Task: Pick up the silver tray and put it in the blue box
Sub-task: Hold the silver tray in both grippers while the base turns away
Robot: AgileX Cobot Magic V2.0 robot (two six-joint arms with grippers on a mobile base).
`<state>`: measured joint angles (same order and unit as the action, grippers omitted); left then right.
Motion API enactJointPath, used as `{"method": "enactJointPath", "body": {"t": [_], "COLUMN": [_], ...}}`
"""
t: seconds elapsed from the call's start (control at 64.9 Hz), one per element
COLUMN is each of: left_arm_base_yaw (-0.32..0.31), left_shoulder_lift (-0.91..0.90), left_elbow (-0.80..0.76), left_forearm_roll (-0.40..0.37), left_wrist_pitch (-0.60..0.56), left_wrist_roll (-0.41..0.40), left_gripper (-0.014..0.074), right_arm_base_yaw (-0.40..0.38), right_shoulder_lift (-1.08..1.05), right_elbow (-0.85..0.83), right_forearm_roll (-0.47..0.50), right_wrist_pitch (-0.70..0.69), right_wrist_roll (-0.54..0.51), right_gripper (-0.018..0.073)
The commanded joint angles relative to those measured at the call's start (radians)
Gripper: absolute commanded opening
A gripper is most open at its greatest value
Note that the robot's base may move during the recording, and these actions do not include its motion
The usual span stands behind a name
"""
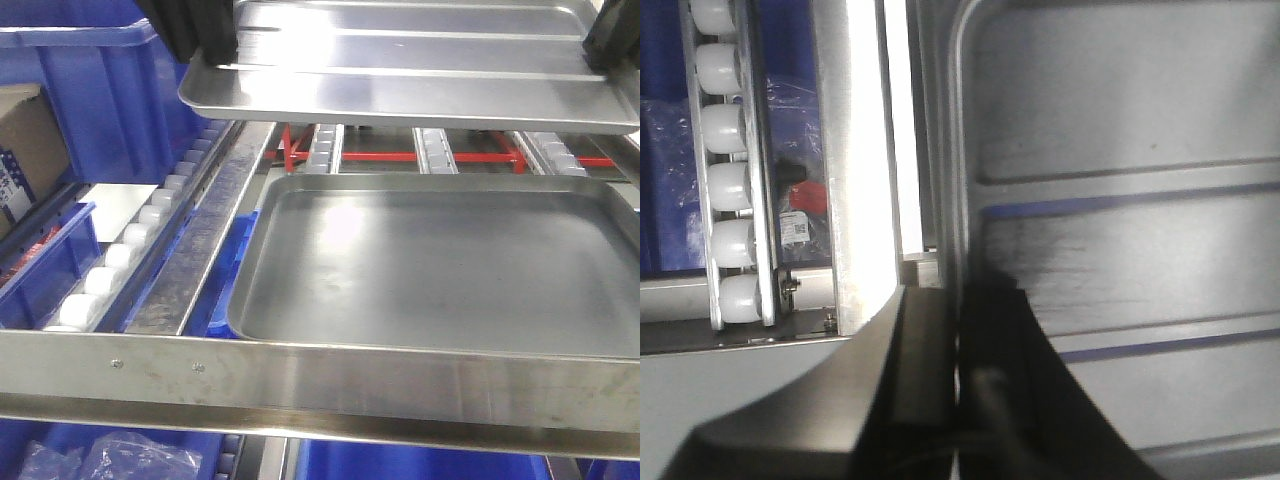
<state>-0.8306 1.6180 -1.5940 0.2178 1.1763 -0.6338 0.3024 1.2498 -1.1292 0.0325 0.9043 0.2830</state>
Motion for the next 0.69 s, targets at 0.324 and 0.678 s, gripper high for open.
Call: {"method": "enactJointPath", "body": {"t": [0.324, 0.678], "left_arm_base_yaw": [-0.007, -0.007], "left_shoulder_lift": [-0.05, -0.05], "left_elbow": [-0.019, -0.019], "left_forearm_roll": [0.035, 0.035], "left_wrist_pitch": [0.021, 0.021], "left_wrist_roll": [0.023, 0.023], "left_gripper": [-0.0098, -0.0098], "right_arm_base_yaw": [-0.006, -0.006], "right_shoulder_lift": [-0.026, -0.026], "right_elbow": [-0.034, -0.034], "right_forearm_roll": [-0.04, -0.04], "right_wrist_pitch": [-0.056, -0.056], "right_wrist_roll": [-0.016, -0.016], "right_gripper": [0.0058, 0.0058]}}
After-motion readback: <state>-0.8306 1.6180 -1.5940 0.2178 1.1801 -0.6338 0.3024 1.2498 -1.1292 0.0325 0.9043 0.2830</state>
